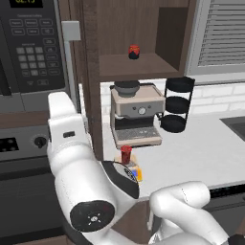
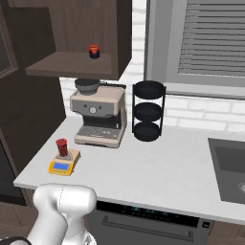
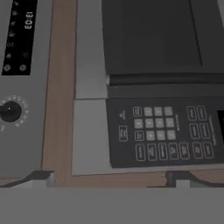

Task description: Pick the yogurt and place it on the digital scale for weighing, and close the cabinet.

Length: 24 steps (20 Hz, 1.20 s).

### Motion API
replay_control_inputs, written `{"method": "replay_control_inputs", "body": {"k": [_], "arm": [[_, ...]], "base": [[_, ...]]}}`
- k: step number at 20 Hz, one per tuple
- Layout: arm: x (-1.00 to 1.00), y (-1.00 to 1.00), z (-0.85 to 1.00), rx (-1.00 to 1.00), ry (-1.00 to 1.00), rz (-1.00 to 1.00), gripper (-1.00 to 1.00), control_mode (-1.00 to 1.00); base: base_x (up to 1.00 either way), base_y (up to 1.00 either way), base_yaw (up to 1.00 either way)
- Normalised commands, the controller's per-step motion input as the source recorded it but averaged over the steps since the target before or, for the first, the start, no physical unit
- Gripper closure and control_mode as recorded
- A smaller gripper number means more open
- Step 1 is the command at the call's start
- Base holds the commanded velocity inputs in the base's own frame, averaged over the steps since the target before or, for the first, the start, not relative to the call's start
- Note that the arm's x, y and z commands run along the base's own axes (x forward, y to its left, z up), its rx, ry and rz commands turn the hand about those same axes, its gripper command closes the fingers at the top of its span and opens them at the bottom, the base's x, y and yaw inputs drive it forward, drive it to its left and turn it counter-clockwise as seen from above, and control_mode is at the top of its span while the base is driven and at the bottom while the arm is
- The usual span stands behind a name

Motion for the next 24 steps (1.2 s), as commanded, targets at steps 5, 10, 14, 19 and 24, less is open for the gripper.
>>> {"method": "replay_control_inputs", "body": {"k": [5,10,14,19,24], "arm": [[0.15,-0.57,0.0,0.1,0.0,-0.14,-1.0,-1.0],[0.13,-0.7,0.0,0.11,0.0,-0.1,-1.0,-1.0],[0.29,-0.75,0.0,0.12,0.0,-0.07,-1.0,-1.0],[0.24,-0.84,0.0,0.16,0.0,-0.06,-1.0,-1.0],[0.22,-0.85,0.0,0.16,0.0,-0.05,-1.0,-1.0]], "base": [[0.0,0.0,0.0],[0.0,0.0,0.0],[0.0,0.0,0.0],[0.0,0.0,0.0],[0.0,0.0,0.0]]}}
